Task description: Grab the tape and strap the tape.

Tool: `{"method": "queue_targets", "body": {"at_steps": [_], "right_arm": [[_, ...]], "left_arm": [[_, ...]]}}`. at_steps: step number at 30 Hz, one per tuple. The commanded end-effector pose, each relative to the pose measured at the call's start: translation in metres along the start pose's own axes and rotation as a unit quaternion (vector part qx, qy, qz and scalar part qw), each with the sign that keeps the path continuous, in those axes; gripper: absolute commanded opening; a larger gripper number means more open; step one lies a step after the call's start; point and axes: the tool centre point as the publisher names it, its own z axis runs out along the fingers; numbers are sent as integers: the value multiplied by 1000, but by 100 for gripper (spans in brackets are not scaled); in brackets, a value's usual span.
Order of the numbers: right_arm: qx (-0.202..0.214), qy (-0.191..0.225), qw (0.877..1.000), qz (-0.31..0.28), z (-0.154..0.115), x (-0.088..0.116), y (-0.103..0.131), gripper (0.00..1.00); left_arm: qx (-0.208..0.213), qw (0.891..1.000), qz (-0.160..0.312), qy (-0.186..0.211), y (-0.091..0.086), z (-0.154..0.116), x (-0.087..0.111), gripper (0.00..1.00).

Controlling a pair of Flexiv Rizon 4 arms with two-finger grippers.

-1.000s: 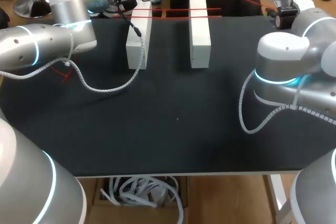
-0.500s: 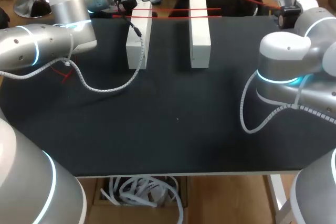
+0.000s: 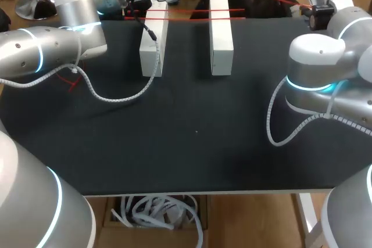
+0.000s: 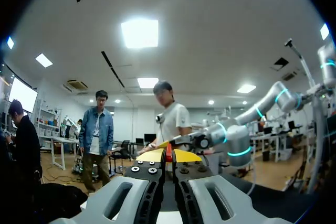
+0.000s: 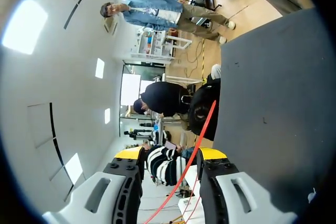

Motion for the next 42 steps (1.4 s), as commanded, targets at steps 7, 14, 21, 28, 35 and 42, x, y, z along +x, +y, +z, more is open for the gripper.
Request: {"method": "queue_targets", "body": {"at_steps": [7,14,21,28,35,42], "right_arm": [[3,-4,1000,-6,4,1,1,44],[5,-6,1000,-8,6,0,0,37],[8,-6,1000,-12,4,-1,-3,0],[11,-7,1000,-14,0,-2,-6,0],[14,-4,1000,-22,-4,-1,-7,0],[11,-3,999,-36,-6,0,-8,0]], "left_arm": [[-1,1000,0,-1,-1,0,1,0],[-1,1000,0,-1,-1,0,1,0],[-1,1000,0,-1,-1,0,1,0],[-1,1000,0,-1,-1,0,1,0],[-1,1000,0,-1,-1,0,1,0],[-1,1000,0,-1,-1,0,1,0]]}}
